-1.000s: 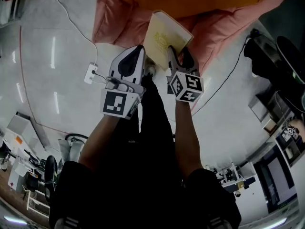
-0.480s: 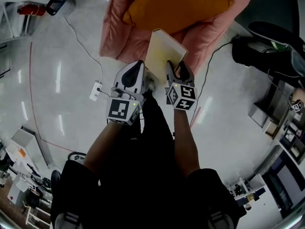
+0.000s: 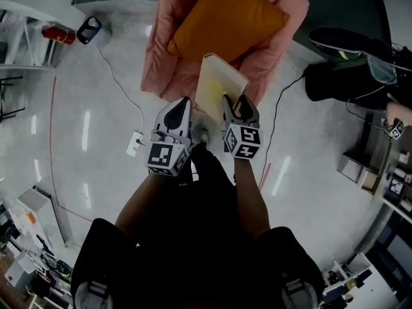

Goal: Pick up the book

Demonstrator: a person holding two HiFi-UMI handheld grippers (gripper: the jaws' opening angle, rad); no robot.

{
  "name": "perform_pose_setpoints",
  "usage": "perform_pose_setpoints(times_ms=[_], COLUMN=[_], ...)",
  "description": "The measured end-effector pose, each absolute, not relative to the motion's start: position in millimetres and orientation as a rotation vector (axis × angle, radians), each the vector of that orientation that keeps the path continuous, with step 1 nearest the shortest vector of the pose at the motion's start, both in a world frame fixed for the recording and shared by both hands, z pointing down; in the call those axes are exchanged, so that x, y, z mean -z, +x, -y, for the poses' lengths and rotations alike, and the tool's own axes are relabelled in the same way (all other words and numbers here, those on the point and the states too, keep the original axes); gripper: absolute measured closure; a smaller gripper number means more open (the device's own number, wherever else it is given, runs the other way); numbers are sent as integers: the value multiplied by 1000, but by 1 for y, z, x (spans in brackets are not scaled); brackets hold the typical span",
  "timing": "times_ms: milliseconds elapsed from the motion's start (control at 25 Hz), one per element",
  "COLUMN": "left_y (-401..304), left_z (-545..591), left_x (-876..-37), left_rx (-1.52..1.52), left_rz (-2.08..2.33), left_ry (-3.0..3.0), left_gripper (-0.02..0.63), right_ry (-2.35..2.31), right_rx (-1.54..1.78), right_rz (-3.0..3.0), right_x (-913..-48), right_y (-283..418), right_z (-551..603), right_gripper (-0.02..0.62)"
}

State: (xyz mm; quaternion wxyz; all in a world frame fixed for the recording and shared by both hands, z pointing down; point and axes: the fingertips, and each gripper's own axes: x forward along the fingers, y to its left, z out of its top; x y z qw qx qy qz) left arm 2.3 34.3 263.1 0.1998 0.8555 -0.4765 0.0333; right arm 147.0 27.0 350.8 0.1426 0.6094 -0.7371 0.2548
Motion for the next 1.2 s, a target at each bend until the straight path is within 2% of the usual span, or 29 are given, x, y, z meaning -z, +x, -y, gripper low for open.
perform_pose_setpoints(times_ms=[640, 1200], left_y=[15, -30], left_z=[-103, -109], left_x=[-191, -165], left_rx=[-4, 8], left_rz=[1409, 1362], left_ry=[2422, 2459], left_gripper=[598, 598], right_ry=[1767, 1839], right_rx=[-545, -474], right_rz=[2291, 2256], right_x=[-242, -200], right_y=[161, 133], right_z=[-100, -123], right_gripper=[360, 360])
